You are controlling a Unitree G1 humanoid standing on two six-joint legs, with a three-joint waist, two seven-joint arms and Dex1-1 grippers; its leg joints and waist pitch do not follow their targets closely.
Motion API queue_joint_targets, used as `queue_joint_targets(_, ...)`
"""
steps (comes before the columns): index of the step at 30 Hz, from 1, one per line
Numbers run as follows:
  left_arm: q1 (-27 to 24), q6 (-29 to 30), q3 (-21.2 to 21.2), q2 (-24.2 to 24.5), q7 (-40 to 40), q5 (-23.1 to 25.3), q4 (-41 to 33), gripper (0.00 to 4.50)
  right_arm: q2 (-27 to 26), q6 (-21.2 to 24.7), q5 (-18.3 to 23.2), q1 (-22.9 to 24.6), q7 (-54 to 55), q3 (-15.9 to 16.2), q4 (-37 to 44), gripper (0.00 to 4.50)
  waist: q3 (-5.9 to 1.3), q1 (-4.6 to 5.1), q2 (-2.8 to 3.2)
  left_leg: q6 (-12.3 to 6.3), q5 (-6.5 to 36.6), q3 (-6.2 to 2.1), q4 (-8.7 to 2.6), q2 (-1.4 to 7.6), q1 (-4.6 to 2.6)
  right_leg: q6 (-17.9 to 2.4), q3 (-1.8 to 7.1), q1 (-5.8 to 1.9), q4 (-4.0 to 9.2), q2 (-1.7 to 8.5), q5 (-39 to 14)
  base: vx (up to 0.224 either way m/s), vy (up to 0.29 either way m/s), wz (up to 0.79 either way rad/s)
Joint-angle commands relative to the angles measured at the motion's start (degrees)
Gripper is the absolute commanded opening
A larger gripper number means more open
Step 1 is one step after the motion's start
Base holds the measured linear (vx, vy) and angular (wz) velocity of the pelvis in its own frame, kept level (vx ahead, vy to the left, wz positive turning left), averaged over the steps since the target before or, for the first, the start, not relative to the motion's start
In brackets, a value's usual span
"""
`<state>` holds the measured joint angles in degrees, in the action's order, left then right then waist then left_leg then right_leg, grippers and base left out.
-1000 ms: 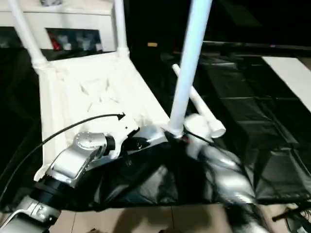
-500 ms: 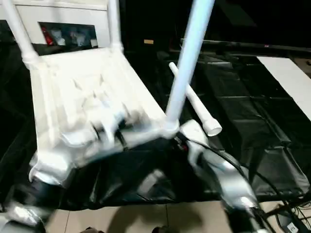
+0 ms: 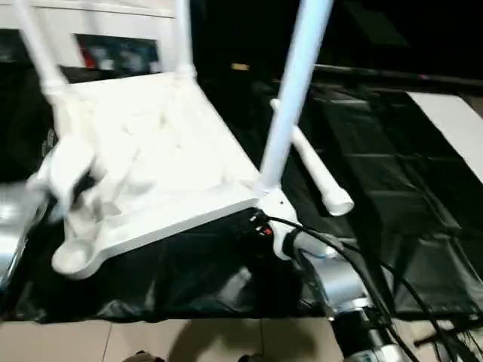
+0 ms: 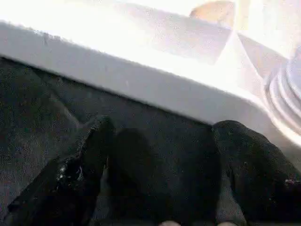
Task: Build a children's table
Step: Rotate leg to tighten, then rotate table base
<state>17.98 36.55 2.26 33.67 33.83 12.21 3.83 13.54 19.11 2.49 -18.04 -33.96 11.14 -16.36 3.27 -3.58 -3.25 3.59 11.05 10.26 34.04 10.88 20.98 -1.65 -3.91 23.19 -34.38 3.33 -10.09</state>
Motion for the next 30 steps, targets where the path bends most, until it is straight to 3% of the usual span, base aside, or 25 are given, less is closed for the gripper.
queue_joint_targets(1, -0.6, 0.7, 1.9, 0.2, 1.0, 0.5, 0.5, 0.12, 0.1, -0.7, 0.1, -0.4, 0.6, -0.5, -0.6, 3.82, -3.14, -0.06, 1.1, -0.02, 11.3, -0.75, -4.46, 2.78, -1.6, -10.5, 3.25, -1.91, 3.85, 4.59, -12.4, 0.0, 0.0, 0.0)
queue_joint_targets(2, -1.1, 1.2, 2.4, 0.4, 1.7, 0.2, 0.4, 0.0, 0.0, -0.8, 0.1, -0.6, 0.6, -0.4, -1.0, 3.53, -3.13, -0.09, 1.04, 0.18, 11.8, -0.78, -4.47, 2.71, -1.59, -10.5, 3.27, -1.98, 3.86, 4.62, -13.0, 0.0, 0.0, 0.0)
queue_joint_targets(3, -1.7, 1.4, 3.3, 0.8, 2.7, 0.3, 0.3, 0.0, -0.3, -0.9, 0.2, -0.9, 0.6, -0.3, -1.7, 3.53, -3.21, -0.03, 0.89, 0.71, 12.5, -1.01, -4.68, 2.67, -1.12, -9.7, 3.26, -2.42, 3.8, 4.81, -14.3, 0.0, 0.0, 0.0)
queue_joint_targets(8, -3.1, 4.2, 5.3, 2.4, 8.1, -2.1, -3.3, 0.0, -1.3, -1.8, -0.3, -2.3, 0.5, -0.4, -4.3, 3.11, -3.27, 0.16, 0.72, 0.64, 12.1, -1.13, -4.62, 2.62, -0.99, -9.3, 3.31, -2.48, 3.8, 4.97, -15.5, 0.0, 0.0, 0.0)
queue_joint_targets(9, -4.0, 5.8, 6.9, 3.7, 13.7, -5.5, -7.3, 0.0, -2.0, -3.1, -0.6, -4.2, 1.2, -0.4, -7.5, 3.01, -3.29, 0.27, 0.83, 0.68, 11.7, -1.14, -4.57, 2.62, -1.13, -10.0, 3.31, -2.3, 3.75, 5.07, -15.5, 0.0, 0.0, 0.0)
queue_joint_targets(10, -4.4, 6.3, 7.7, 4.4, 16.1, -7.2, -9.3, 0.0, -2.5, -3.8, -0.8, -5.2, 1.7, -0.4, -9.4, 3.01, -3.33, 0.34, 0.36, 0.61, 11.5, -1.05, -4.51, 2.58, -1.04, -10.3, 3.29, -2.35, 3.65, 5.01, -15.2, 0.0, 0.0, 0.0)
queue_joint_targets(11, -4.6, 6.5, 8.2, 4.7, 17.4, -8.1, -10.3, 0.0, -2.7, -4.3, -1.0, -5.9, 2.0, -0.5, -10.6, 2.86, -3.31, 0.29, 0.66, 0.63, 11.0, -0.98, -4.5, 2.63, -1.08, -11.0, 3.33, -2.27, 3.47, 4.93, -14.2, 0.0, 0.0, 0.0)
queue_joint_targets(13, -5.3, 5.2, 9.7, 6.3, 21.4, -10.1, -13.2, 0.0, -3.4, -5.2, -1.1, -7.3, 2.5, -0.5, -13.0, 2.7, -3.27, 0.23, 0.69, 0.63, 10.1, -0.93, -4.53, 2.56, -1.06, -11.1, 3.33, -2.3, 3.35, 4.83, -12.9, 0.0, 0.0, 0.0)
queue_joint_targets(16, -6.8, 6.0, 12.1, 8.7, 28.5, -15.4, -19.4, 0.0, -4.8, -7.1, -1.5, -10.6, 3.1, -0.4, -17.8, 2.51, -3.51, 0.63, 0.57, 1.24, 9.7, -0.95, -4.47, 2.62, -1.04, -11.8, 3.26, -2.52, 2.72, 4.97, -10.6, 0.0, 0.0, 0.0)
queue_joint_targets(17, -6.8, 7.1, 12.8, 8.7, 29.5, -16.6, -21.1, 0.0, -5.5, -8.1, -1.7, -12.3, 3.2, -0.2, -20.1, 2.51, -3.35, 1.13, 0.4, 1.34, 10.2, -0.96, -4.6, 2.42, -0.67, -12.0, 3.22, -2.72, 2.83, 4.82, -11.2, 0.0, 0.0, 0.0)
queue_joint_targets(18, -6.7, 7.4, 12.8, 8.3, 29.3, -16.7, -21.2, 0.0, -5.7, -8.3, -1.8, -12.8, 3.2, -0.2, -20.6, 2.26, -3.14, 1.56, 0.38, 1.64, 11.4, -0.91, -4.52, 2.4, -0.78, -12.0, 3.31, -2.56, 3.02, 4.77, -12.6, 0.0, 0.0, 0.0)
queue_joint_targets(21, -5.7, 7.6, 13.1, 6.3, 28.1, -16.4, -20.8, 0.0, -6.6, -9.1, -2.0, -14.4, 3.1, 0.1, -22.8, 2.05, -3.06, 1.49, 0.2, 1.82, 12.8, -0.87, -4.39, 2.4, -0.87, -10.7, 3.48, -2.55, 3.43, 4.9, -16.5, 0.0, 0.0, 0.0)
queue_joint_targets(26, -0.5, 5.8, 14.0, -0.7, 20.4, -11.4, -14.0, 0.0, -9.4, -11.8, -2.8, -18.4, 3.1, 0.8, -29.0, 1.59, -3.0, 1.52, 0.09, 2.26, 14.1, -0.83, -4.28, 2.47, -1.16, -10.1, 3.46, -2.23, 3.73, 4.74, -18.4, 0.0, 0.0, 0.0)
queue_joint_targets(27, 2.0, 2.7, 13.4, -2.9, 15.1, -8.2, -8.6, 0.0, -10.1, -12.6, -3.1, -19.6, 4.4, 0.4, -30.7, 1.48, -3.05, 1.54, 0.05, 2.15, 13.9, -0.95, -4.32, 2.29, -0.85, -9.5, 3.4, -2.4, 3.78, 4.64, -18.7, 0.0, 0.0, 0.0)
queue_joint_targets(28, 2.7, 2.0, 13.4, -3.0, 13.5, -8.0, -7.4, 0.0, -10.3, -13.3, -3.1, -20.2, 5.0, 0.0, -31.9, 1.36, -3.19, 1.44, 0.08, 2.26, 13.9, -0.97, -4.3, 2.38, -1.02, -9.3, 3.41, -2.43, 3.77, 4.73, -18.5, 0.0, 0.0, 0.0)
queue_joint_targets(29, 3.5, 0.5, 13.5, -2.6, 11.9, -7.1, -5.5, 0.0, -10.4, -12.8, -3.2, -21.1, 7.7, -0.9, -33.0, 1.36, -3.28, 1.55, 0.05, 2.35, 12.9, -1.28, -4.44, 2.37, -0.47, -9.1, 3.33, -2.92, 3.46, 4.89, -17.5, 0.0, 0.0, 0.0)
queue_joint_targets(30, 4.0, -0.7, 13.7, -2.0, 10.8, -6.5, -4.1, 0.0, -10.5, -12.3, -3.1, -22.0, 10.2, -2.1, -34.1, 1.36, -3.36, 1.63, 0.06, 2.45, 12.6, -1.31, -4.47, 2.35, -0.45, -9.1, 3.25, -2.98, 3.37, 4.8, -17.2, 0.0, 0.0, 0.0)
